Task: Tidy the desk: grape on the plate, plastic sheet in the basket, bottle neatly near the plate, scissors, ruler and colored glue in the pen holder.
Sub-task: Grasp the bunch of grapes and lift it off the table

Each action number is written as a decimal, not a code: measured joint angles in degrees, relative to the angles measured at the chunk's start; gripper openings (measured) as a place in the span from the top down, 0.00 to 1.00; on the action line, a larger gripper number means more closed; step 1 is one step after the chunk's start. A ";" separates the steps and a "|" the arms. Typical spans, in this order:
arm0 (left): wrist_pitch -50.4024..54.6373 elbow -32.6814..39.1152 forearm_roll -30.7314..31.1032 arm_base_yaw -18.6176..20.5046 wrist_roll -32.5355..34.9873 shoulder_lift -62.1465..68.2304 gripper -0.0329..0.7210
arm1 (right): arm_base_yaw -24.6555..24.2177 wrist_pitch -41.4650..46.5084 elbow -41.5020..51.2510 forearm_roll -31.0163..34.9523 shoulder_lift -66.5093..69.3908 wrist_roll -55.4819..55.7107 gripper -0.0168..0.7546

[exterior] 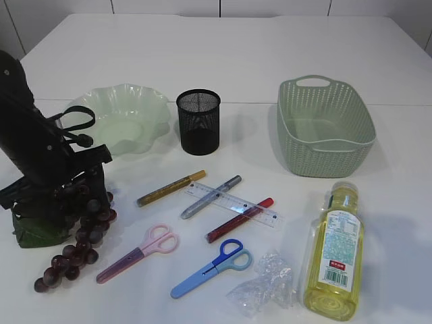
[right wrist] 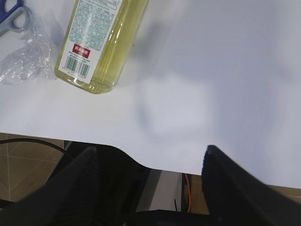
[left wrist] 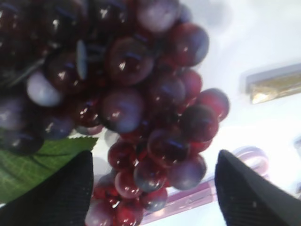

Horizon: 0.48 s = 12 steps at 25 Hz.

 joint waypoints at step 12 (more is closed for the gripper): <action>-3.53 -0.45 -2.73 -0.08 -0.05 2.03 0.18 | 0.00 -0.49 0.00 0.00 0.00 0.00 0.29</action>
